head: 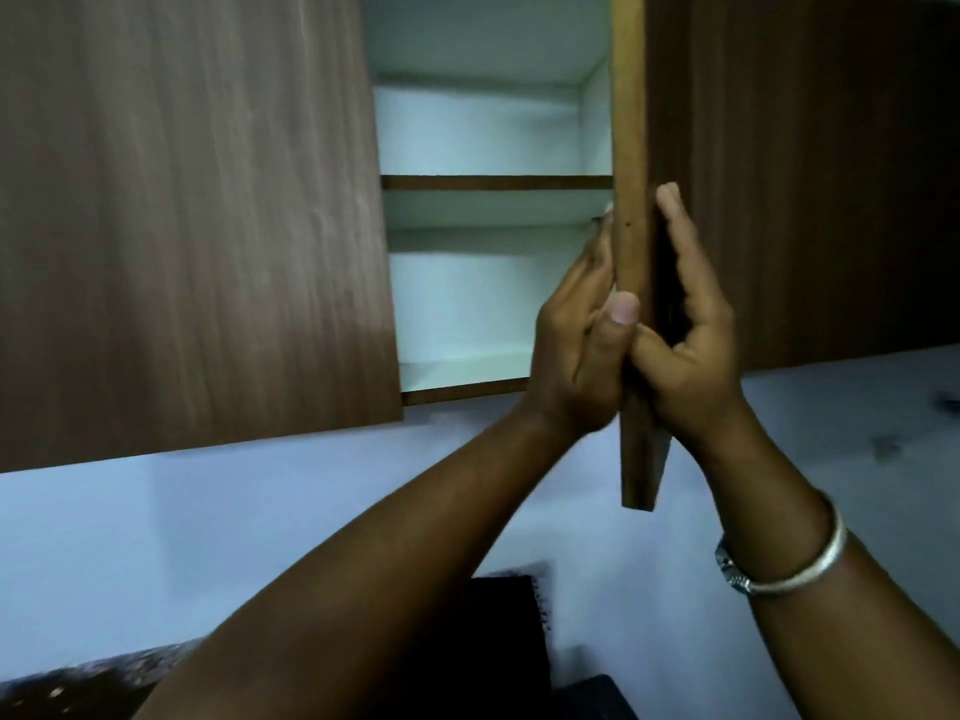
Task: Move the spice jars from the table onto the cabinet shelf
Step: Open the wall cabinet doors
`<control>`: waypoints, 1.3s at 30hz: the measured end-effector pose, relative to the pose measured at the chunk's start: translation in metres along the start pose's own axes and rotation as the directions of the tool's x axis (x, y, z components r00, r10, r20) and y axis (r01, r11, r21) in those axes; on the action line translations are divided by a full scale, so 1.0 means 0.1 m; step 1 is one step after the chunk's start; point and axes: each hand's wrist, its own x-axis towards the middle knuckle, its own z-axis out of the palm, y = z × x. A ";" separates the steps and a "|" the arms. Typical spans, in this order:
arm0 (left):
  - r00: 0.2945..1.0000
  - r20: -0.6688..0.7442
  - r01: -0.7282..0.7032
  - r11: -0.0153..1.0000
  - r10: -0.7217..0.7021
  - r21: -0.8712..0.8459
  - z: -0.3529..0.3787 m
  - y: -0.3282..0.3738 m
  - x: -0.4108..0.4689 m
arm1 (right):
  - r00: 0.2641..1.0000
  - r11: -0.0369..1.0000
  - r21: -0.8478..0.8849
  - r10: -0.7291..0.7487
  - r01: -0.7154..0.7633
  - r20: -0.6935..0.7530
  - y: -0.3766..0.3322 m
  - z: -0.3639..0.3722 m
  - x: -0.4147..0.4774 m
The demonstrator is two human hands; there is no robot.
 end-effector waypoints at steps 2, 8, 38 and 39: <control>0.999 0.034 -0.020 0.991 0.024 -0.131 0.35 0.09 0.02 | 1.000 0.995 0.102 0.018 -0.016 -0.020 0.00 -0.26 -0.05; 0.994 0.087 -0.046 0.965 0.070 -0.259 1.25 0.30 0.12 | 0.985 0.968 0.191 0.170 -0.163 -0.024 -0.06 -1.13 -0.15; 0.815 0.547 -0.404 0.863 0.190 0.302 2.71 0.08 0.43 | 0.856 0.534 -0.775 -0.169 -0.338 -0.489 0.37 -2.72 -0.26; 0.794 0.572 -0.438 0.846 0.206 0.304 2.60 0.06 0.42 | 0.858 0.442 -0.861 -0.310 -0.250 -0.409 0.37 -2.63 -0.26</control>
